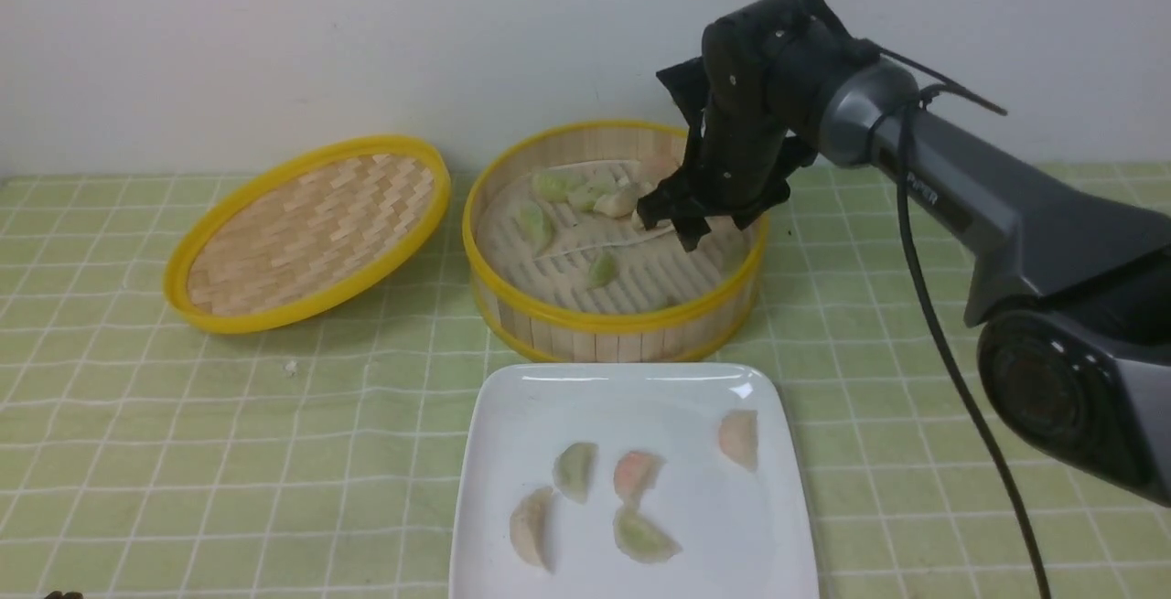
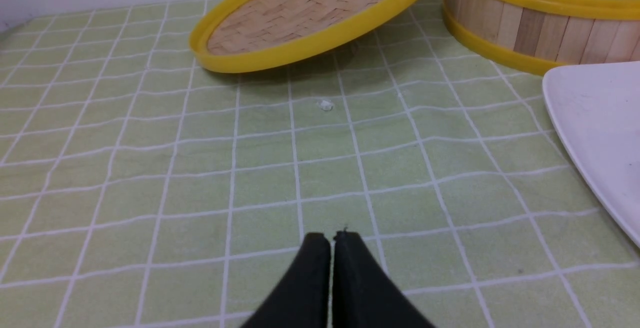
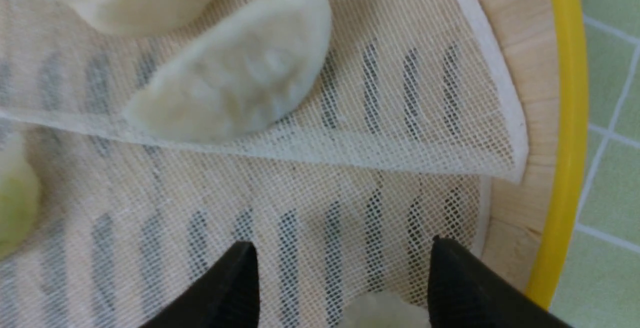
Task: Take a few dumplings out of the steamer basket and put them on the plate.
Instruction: Use the right arm to grab a dumpling from inside the steamer
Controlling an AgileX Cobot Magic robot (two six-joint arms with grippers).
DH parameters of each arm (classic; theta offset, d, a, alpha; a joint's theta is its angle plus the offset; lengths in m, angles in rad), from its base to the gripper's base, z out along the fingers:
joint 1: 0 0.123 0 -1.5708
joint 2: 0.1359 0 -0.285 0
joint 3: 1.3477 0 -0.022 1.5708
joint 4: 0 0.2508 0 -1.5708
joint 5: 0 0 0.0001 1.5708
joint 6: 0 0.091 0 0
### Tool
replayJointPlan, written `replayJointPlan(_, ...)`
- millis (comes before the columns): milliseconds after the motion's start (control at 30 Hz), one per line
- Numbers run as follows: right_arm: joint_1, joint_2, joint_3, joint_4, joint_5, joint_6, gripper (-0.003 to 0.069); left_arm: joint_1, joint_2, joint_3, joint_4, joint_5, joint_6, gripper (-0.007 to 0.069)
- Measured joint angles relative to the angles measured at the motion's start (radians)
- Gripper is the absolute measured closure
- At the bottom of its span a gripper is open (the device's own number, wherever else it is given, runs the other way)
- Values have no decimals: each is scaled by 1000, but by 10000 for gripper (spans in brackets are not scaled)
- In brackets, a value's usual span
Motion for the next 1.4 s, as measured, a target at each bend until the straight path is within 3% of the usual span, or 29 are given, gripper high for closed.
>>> replayJointPlan(267,0,9,0,-6,-1,0,237,0,0,0,0,0,0,631)
replayJointPlan(633,1,8,0,230,0,-94,237,0,0,0,0,0,0,631)
replayJointPlan(867,1,-12,-1,89,1,-98,237,0,0,0,0,0,0,631)
replayJointPlan(1400,14,-15,-1,26,1,-15,237,0,0,0,0,0,0,631)
